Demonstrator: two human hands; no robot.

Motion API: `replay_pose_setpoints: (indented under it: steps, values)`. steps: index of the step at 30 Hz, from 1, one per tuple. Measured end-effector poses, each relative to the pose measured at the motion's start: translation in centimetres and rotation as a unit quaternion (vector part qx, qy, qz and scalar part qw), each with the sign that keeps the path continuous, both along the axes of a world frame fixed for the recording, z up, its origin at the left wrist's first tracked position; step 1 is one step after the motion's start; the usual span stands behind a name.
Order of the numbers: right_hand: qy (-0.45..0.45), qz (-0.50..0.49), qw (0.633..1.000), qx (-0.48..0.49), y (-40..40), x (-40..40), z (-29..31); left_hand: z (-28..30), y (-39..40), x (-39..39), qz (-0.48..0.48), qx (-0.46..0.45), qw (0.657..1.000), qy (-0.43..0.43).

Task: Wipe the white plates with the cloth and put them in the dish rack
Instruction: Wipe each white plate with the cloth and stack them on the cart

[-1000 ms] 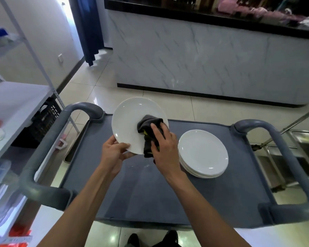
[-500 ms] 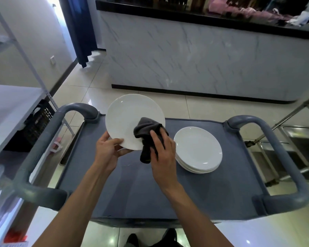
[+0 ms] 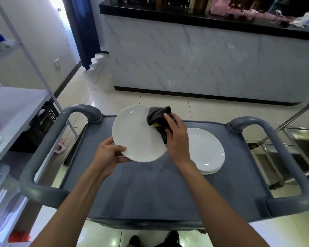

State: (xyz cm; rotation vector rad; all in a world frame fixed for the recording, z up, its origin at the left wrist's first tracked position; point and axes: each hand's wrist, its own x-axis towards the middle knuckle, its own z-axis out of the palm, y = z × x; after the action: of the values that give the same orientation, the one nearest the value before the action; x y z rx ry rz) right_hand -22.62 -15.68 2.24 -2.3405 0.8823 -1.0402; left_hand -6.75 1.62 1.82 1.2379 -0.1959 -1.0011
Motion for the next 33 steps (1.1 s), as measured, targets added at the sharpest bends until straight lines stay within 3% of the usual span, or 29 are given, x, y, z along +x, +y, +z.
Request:
replay_pose_setpoints:
  steps: [11,18,24,33]
  values:
    - [0.06,0.101,0.993,-0.024,2.3,3.9,1.6,-0.1,-0.6,-1.0,-0.065,0.013,0.997,-0.044]
    - [0.077,0.17,0.982,-0.027,4.6,2.9,0.6,-0.1,-0.5,-0.5,-0.003,-0.011,1.0,-0.018]
    - [0.073,0.119,0.99,0.019,4.0,0.1,-0.9,-0.1,-0.6,0.9,0.017,-0.01,0.999,-0.029]
    - [0.07,0.028,0.997,-0.009,0.4,0.3,0.4,0.1,-1.2,0.5,-0.067,0.014,0.996,-0.056]
